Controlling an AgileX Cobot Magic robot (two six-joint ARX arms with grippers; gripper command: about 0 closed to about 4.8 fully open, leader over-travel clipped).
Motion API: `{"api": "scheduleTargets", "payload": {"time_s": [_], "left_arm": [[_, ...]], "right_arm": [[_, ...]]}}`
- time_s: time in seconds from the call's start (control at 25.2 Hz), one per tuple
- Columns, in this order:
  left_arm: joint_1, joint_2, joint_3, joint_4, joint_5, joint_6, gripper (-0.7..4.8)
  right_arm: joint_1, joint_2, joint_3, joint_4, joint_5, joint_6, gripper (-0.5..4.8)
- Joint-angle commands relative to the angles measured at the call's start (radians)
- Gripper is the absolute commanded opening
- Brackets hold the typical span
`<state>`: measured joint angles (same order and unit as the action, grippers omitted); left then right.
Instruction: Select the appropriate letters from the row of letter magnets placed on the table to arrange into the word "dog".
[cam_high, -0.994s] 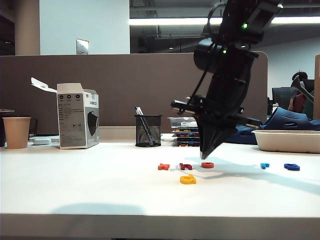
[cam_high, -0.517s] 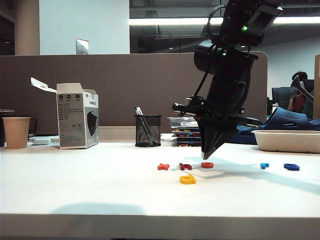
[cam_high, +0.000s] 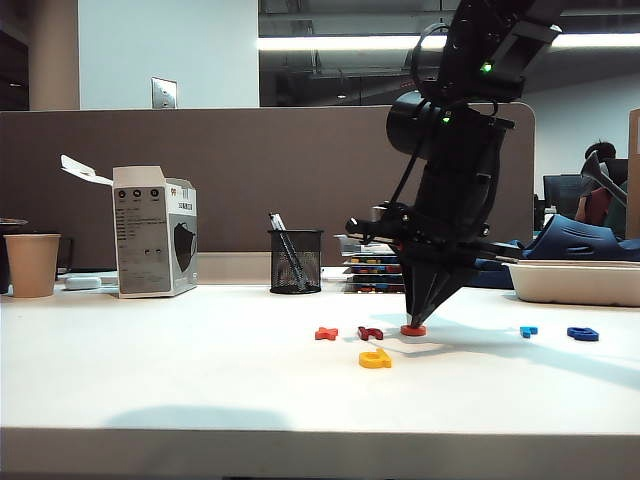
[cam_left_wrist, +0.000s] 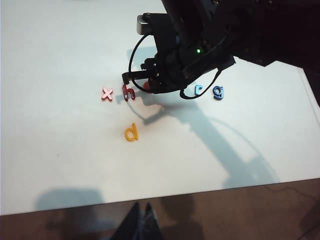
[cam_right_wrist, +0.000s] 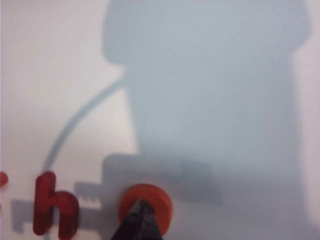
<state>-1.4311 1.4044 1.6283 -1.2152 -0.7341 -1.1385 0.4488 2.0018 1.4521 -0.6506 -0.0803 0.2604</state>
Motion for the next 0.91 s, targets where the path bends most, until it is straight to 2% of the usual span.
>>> {"api": "scheduleTargets", "payload": {"time_s": [0.04, 0.28, 0.52, 0.91], "left_arm": [[-0.001, -0.002, 0.002, 0.005, -0.006, 0.002, -0.05], [-0.001, -0.002, 0.002, 0.005, -0.006, 0.002, -0.05], [-0.001, -0.002, 0.002, 0.005, -0.006, 0.002, -0.05], [-0.001, -0.002, 0.002, 0.005, -0.006, 0.002, -0.05]], "right_arm": [[0.0, 0.017, -0.001, -0.019, 0.0, -0.003, -0.07], [0.0, 0.016, -0.001, -0.087, 0.0, -0.003, -0.07], [0.0, 0.016, -0.001, -0.219, -0.06, -0.003, -0.07], [0.002, 0.003, -0.002, -0.303, -0.081, -0.003, -0.07]]}}
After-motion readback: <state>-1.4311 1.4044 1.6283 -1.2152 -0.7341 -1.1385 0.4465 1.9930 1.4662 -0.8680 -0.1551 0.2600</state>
